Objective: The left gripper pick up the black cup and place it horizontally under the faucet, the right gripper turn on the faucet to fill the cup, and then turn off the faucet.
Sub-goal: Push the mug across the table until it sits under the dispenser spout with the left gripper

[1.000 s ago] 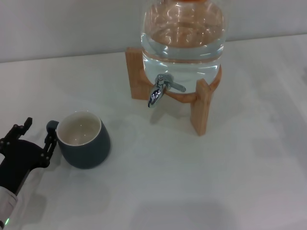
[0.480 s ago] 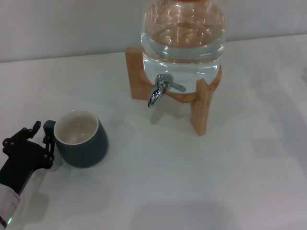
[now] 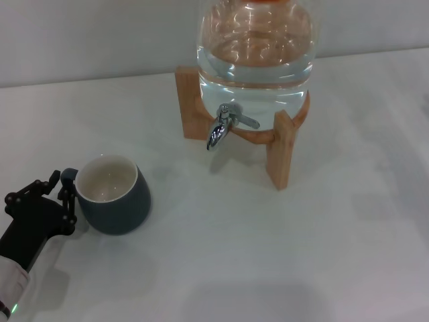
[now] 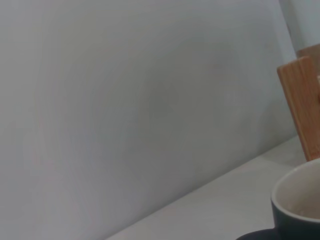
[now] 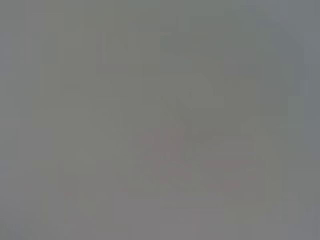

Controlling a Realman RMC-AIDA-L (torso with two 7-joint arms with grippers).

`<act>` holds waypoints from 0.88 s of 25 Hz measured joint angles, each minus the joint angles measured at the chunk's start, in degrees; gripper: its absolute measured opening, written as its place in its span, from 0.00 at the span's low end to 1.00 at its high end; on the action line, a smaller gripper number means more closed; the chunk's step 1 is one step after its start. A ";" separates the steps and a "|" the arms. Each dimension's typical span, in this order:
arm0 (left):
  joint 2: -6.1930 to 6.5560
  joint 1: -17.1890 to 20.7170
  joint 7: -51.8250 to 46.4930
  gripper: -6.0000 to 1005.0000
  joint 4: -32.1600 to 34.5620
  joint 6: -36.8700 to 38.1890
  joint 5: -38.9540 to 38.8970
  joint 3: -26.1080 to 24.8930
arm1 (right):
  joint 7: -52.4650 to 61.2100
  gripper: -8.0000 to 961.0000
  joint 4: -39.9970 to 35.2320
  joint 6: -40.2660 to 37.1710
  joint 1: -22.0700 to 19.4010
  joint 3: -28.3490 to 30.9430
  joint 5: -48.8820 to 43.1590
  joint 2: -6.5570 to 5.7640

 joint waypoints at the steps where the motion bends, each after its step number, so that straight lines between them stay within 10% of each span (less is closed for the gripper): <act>1: 0.01 -0.02 0.00 0.24 0.00 0.00 0.00 0.00 | 0.00 0.89 0.00 0.00 0.00 0.00 0.00 0.00; 22: 0.14 -0.43 -1.75 0.10 -0.89 0.02 -0.09 1.51 | 0.00 0.89 0.00 0.00 0.09 0.00 0.00 0.00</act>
